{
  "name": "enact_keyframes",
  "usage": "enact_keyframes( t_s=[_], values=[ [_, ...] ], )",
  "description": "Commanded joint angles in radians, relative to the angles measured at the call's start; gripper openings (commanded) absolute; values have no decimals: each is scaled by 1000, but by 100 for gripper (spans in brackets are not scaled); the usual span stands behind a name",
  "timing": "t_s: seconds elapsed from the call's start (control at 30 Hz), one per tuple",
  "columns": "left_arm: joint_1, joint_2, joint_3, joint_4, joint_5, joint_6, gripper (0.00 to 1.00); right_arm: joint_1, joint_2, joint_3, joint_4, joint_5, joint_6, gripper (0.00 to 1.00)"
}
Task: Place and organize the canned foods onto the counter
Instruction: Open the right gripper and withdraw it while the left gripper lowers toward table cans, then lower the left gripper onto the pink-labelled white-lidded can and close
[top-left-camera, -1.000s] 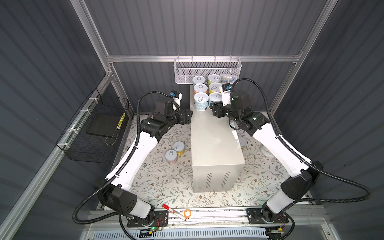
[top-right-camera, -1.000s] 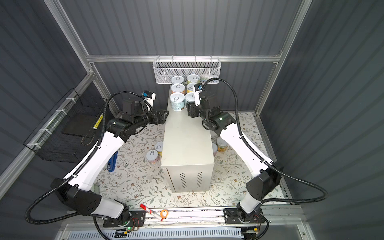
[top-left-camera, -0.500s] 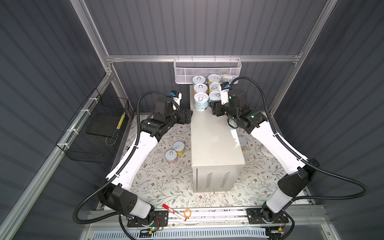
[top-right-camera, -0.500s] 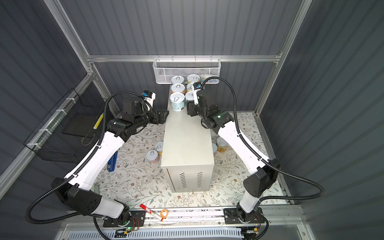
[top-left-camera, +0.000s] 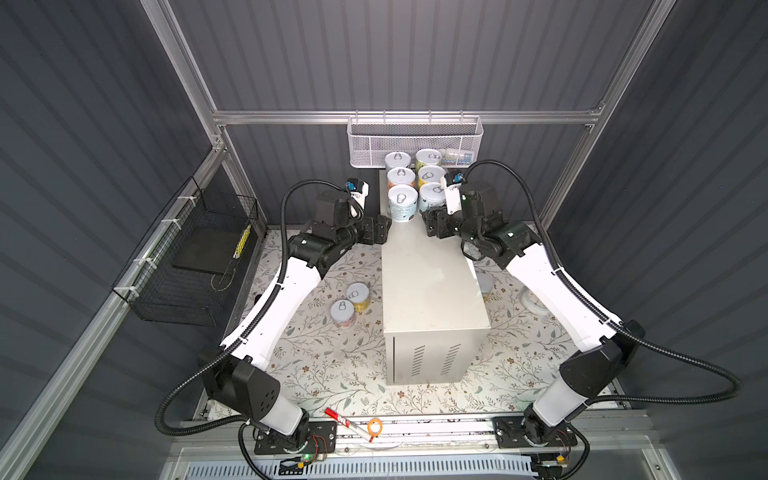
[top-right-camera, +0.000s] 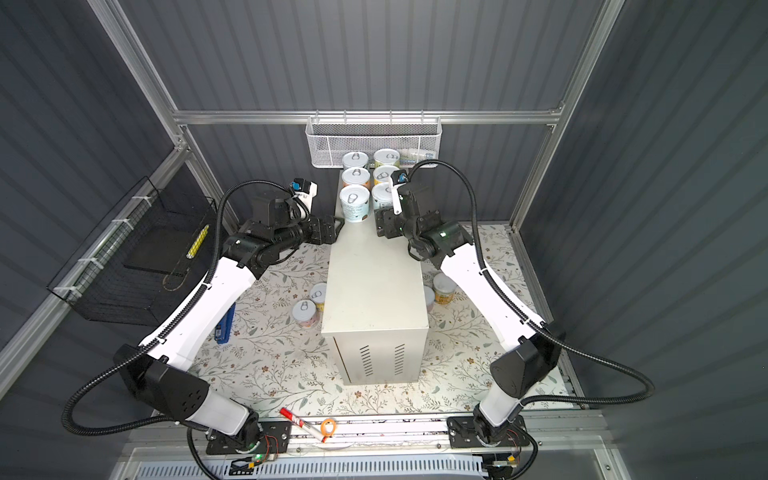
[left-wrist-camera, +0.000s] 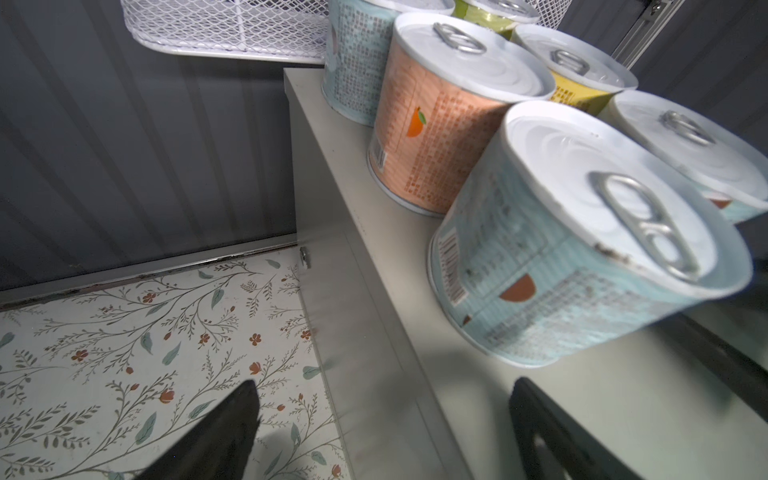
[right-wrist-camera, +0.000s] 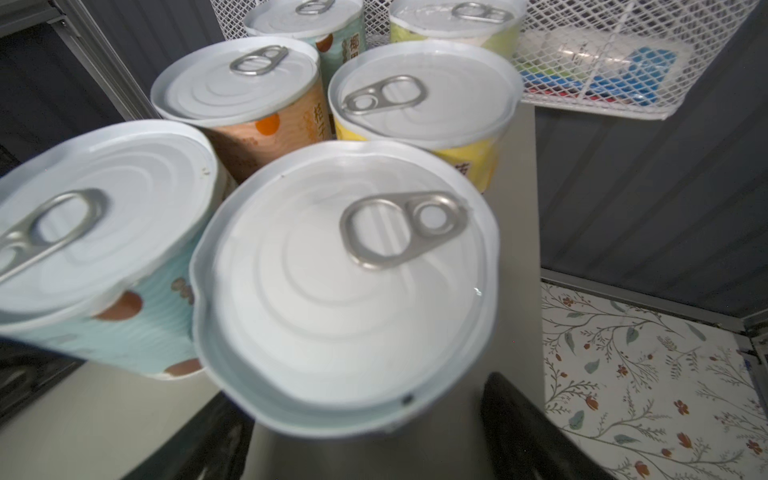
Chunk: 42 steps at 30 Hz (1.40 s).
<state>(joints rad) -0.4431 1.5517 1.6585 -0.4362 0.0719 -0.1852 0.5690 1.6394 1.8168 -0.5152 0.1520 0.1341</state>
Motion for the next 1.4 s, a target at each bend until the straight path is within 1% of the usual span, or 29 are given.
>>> enact_keyframes(
  t_s=[0.0,0.17,0.3,0.4,0.5,0.63,0.73,0.87,0.97,1.23,1.37],
  values=[
    [8,27,31,-21,17,-8,95,-3,-86,-51,1,-41,22,86],
    [7,38,42,-22,16,-12,94,-3,-169,-118,9,-67,38,86],
    [7,28,35,-24,12,-7,94,-2,-232,-153,5,-66,41,86],
    [7,16,24,-20,10,0,96,-2,-287,-183,-9,-68,47,85],
    [7,-10,9,-29,8,18,98,-2,-364,-229,-27,-46,55,85],
    [7,-101,-65,-26,-20,31,99,-10,-494,-306,-49,25,59,85],
    [7,-188,-117,-38,-49,34,99,-38,-576,-345,-87,67,67,85],
    [8,-274,-158,-106,-109,47,99,-106,-646,-424,-119,45,121,85],
    [8,-324,-215,-142,-151,43,99,-134,-685,-500,-119,29,159,85],
    [7,-388,-422,-166,-202,-26,99,-154,-756,-711,-99,9,243,85],
    [7,-397,-494,-184,-248,-62,98,-160,-765,-805,-80,13,250,85]
  ],
)
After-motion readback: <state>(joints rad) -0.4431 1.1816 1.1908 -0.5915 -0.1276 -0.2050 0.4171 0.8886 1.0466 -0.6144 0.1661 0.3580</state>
